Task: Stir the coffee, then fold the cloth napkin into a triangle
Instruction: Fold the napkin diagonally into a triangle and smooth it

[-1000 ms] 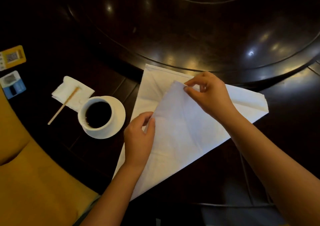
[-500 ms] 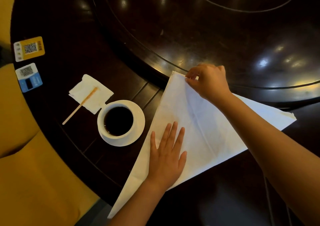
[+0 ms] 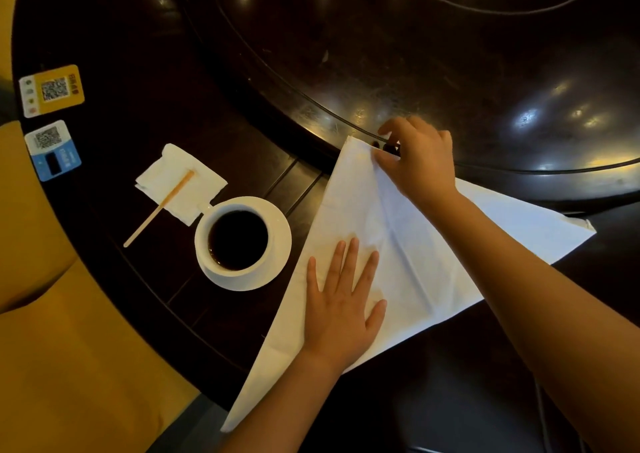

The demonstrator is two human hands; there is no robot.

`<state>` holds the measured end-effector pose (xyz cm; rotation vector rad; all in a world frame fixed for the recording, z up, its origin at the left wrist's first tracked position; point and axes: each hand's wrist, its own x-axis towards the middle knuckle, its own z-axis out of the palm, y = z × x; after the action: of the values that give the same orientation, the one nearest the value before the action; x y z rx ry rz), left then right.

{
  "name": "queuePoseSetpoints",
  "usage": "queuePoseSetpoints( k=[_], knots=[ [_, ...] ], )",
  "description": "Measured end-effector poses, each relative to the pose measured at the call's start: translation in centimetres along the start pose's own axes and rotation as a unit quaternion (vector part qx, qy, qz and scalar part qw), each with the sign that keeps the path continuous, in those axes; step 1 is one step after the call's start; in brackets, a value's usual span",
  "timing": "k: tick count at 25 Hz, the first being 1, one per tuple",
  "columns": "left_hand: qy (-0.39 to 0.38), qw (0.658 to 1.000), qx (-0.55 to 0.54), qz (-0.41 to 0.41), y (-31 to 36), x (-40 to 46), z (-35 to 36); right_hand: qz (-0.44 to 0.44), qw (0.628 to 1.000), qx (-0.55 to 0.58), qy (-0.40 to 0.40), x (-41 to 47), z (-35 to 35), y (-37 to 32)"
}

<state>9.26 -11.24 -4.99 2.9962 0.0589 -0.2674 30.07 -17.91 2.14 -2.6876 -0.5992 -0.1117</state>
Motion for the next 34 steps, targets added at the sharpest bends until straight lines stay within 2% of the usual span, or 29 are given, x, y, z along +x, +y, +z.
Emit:
queuePoseSetpoints(
  k=[2, 3, 4, 6, 8, 10, 12, 17, 20, 28, 34],
  knots=[
    [-0.001, 1.0, 0.003, 0.001, 0.0, 0.0, 0.0, -0.045, 0.997, 0.006, 0.062, -2.9, -0.5, 0.2],
    [0.001, 1.0, -0.001, 0.002, 0.0, 0.0, 0.0, -0.082, 0.994, 0.006, 0.069, -5.2, -0.5, 0.6],
    [0.002, 1.0, -0.003, 0.004, 0.0, -0.1, 0.0, -0.117, 0.992, -0.004, 0.046, -8.2, -0.4, 1.2],
    [0.002, 1.0, 0.009, 0.007, 0.0, -0.2, 0.0, -0.139, 0.986, -0.058, -0.074, -13.8, 0.1, 3.0],
    [-0.001, 1.0, 0.021, 0.012, 0.0, -0.1, -0.1, -0.09, 0.972, -0.108, -0.186, -17.3, 0.6, 5.1],
    [-0.005, 0.999, 0.022, 0.027, 0.2, 0.0, -0.1, -0.033, 0.967, -0.126, -0.217, -19.0, 1.0, 6.2],
    [-0.012, 0.997, 0.023, 0.066, 0.3, -0.1, -0.1, 0.01, 0.97, -0.123, -0.209, -20.6, 0.9, 6.2],
    [-0.035, 0.973, 0.047, 0.222, 0.6, -0.3, 0.2, 0.144, 0.972, -0.099, -0.157, -27.5, 0.2, 4.0],
    [-0.044, 0.961, 0.054, 0.269, 0.6, -1.2, 0.6, 0.195, 0.966, -0.086, -0.148, -30.1, 0.1, 2.5],
    [-0.048, 0.947, 0.056, 0.311, -0.7, -2.9, 0.2, 0.246, 0.959, -0.076, -0.121, -32.4, 1.3, -0.5],
    [-0.04, 0.981, 0.018, 0.192, 4.4, -5.6, -0.2, 0.236, 0.961, -0.085, -0.116, -31.6, 1.6, -0.5]
  ],
)
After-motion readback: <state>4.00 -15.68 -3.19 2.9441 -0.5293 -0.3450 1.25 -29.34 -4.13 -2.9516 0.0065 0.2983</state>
